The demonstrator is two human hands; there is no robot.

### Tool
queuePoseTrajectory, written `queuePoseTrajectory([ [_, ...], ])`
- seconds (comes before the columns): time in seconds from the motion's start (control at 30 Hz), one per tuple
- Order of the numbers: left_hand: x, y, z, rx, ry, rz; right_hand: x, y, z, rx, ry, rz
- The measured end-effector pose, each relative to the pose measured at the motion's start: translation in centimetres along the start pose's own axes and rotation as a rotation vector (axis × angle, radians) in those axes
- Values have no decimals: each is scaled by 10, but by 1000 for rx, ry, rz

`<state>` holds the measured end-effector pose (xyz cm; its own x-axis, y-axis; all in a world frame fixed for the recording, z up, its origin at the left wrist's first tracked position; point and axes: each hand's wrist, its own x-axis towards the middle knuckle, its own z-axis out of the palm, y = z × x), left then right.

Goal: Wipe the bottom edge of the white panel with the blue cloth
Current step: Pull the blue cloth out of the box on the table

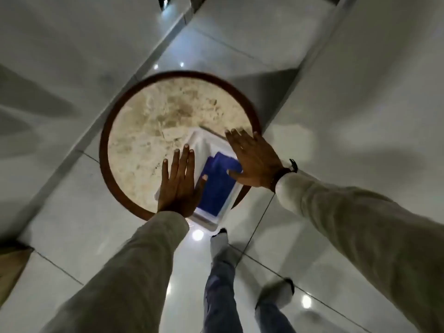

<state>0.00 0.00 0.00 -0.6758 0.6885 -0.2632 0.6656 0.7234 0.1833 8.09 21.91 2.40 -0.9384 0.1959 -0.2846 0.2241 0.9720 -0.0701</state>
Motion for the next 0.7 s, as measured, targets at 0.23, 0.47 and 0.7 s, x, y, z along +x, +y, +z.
queuePoseTrajectory([
  [0.23, 22, -21, 99, -180, -229, -232, 73, -29, 114, 17, -245, 44],
  [0.47, 42, -15, 111, -468, -313, -423, 90, -48, 130, 219, -280, 236],
  [0.7, 45, 20, 39, -887, -242, -573, 33, 1, 55, 1006, -239, 544],
])
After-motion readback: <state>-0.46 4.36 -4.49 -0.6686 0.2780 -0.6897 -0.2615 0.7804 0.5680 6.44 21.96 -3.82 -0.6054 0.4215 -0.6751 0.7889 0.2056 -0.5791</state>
